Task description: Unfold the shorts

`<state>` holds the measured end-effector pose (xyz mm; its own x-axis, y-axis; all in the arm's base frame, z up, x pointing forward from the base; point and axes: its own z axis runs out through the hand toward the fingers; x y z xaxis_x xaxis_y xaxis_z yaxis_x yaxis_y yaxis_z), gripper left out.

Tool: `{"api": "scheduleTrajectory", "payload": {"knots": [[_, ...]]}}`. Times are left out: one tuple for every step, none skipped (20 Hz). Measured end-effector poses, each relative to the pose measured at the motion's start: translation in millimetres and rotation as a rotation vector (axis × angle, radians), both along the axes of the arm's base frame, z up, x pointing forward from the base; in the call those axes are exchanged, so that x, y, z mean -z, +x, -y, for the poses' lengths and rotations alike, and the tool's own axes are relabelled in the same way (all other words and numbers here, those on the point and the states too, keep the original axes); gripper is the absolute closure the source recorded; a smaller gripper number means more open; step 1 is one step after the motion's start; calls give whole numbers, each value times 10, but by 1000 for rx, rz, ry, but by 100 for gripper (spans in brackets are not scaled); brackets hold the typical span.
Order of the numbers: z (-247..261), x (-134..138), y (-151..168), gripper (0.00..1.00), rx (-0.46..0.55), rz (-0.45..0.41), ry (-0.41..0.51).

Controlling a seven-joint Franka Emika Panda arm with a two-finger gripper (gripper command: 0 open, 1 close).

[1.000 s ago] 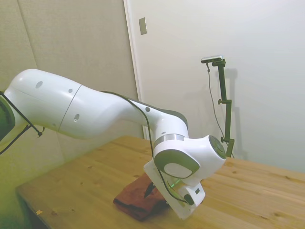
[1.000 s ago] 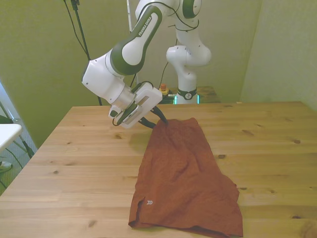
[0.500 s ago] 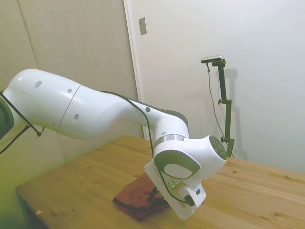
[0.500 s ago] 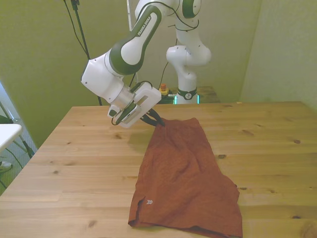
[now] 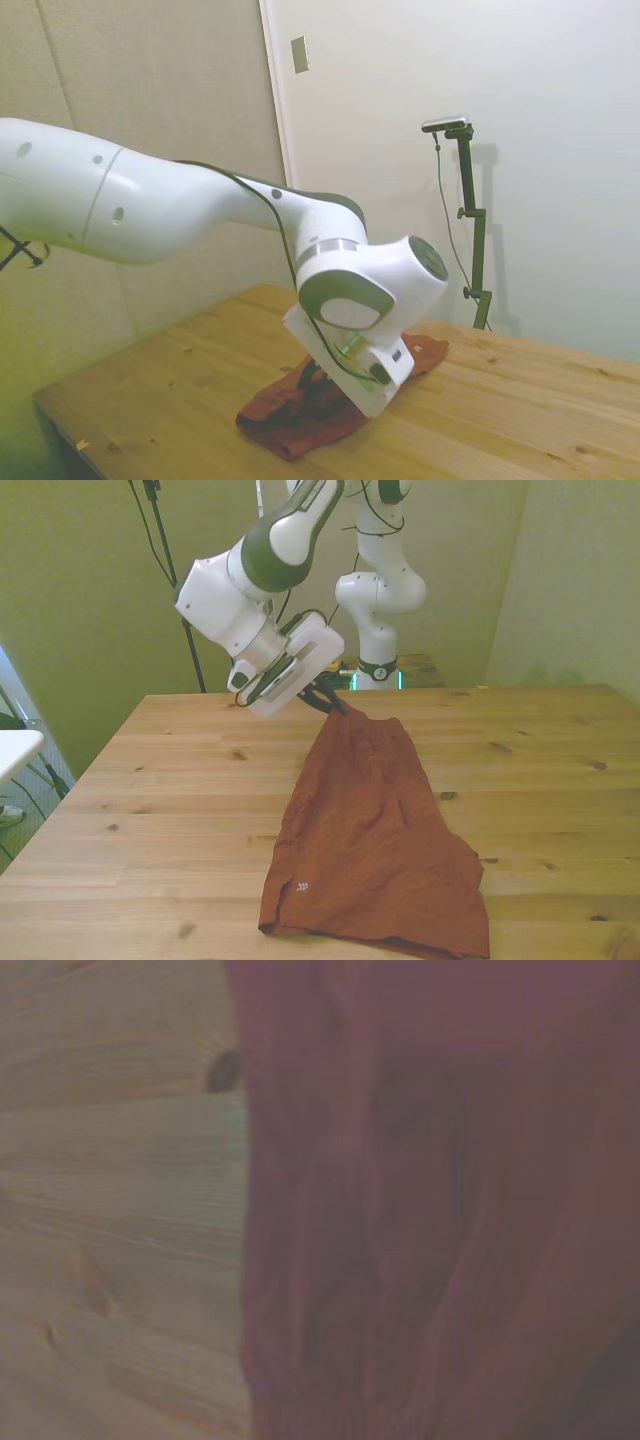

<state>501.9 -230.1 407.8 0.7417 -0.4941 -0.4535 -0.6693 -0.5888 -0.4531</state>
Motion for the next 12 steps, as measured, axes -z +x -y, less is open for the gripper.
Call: {"api": "scheduleTrajectory", "payload": {"knots": [[-145, -85, 43, 100, -17, 3, -12], [-291, -160, 93, 100, -34, 9, -26], [-440, -232, 140, 100, -51, 13, -39], [-582, -296, 184, 100, -68, 19, -53], [-725, -354, 221, 100, -85, 24, -65], [-866, -397, 253, 100, -104, 24, -78], [-1010, -429, 284, 100, -121, 28, -93], [-1153, -442, 311, 100, -141, 28, -108], [-1286, -440, 336, 100, -162, 28, -124], [-1417, -426, 355, 100, -183, 26, -142], [-1526, -408, 364, 100, -201, 26, -153], [-1634, -389, 369, 100, -216, 26, -159]]}}
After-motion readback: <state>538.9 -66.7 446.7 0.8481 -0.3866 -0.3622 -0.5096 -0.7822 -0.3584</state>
